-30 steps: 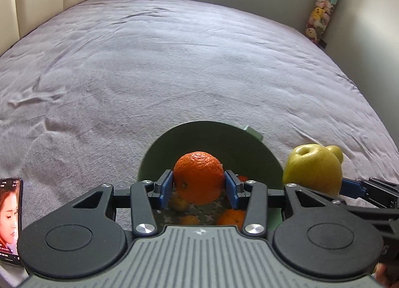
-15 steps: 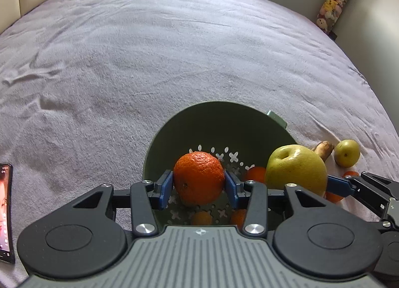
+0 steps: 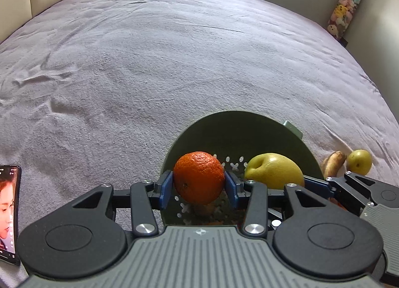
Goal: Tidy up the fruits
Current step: 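Lower the pear into the colander and open the right tool while the left tool holds the tangerine above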
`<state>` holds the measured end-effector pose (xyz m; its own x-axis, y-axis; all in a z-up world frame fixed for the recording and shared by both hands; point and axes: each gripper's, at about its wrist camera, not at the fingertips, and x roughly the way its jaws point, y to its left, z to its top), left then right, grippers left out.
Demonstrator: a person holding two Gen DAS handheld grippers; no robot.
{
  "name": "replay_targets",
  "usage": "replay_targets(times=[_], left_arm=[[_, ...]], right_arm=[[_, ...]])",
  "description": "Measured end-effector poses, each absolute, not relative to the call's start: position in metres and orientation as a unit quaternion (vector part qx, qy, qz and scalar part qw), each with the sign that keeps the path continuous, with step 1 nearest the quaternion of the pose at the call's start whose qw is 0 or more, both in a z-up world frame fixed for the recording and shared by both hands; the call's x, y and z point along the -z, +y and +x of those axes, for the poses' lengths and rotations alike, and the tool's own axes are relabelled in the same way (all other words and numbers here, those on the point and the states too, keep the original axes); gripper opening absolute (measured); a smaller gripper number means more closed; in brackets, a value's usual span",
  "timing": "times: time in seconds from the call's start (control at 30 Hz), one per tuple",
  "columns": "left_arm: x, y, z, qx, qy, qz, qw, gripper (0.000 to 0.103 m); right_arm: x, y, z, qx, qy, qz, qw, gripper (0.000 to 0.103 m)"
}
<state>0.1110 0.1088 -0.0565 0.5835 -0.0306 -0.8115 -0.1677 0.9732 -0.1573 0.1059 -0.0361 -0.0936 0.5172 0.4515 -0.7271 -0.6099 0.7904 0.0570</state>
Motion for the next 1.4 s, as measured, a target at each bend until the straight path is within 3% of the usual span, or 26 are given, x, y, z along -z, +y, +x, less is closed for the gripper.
replay_targets(times=[0.53,0.7,1.03,1.4], left_arm=[[0.061,0.103,0.114,-0.038,0.454,-0.082,0.886,0.05],[0.061,0.103,0.114,-0.038,0.453,-0.085,0.887,0.05],[0.06,0.108,0.114,-0.041,0.45,-0.103,0.886,0.05],[0.061,0.104,0.114,-0.038,0.453,-0.094,0.886,0.05]], right_arm=[[0.1,-0.024,0.112,-0.33,0.383,-0.124,0.854,0.06],[0.099,-0.022,0.106,-0.3,0.361,-0.18,0.864,0.06],[0.089,-0.041,0.12,-0.341,0.408,-0.04,0.846,0.058],[0.091,-0.039,0.118,-0.3,0.401,-0.07,0.863,0.059]])
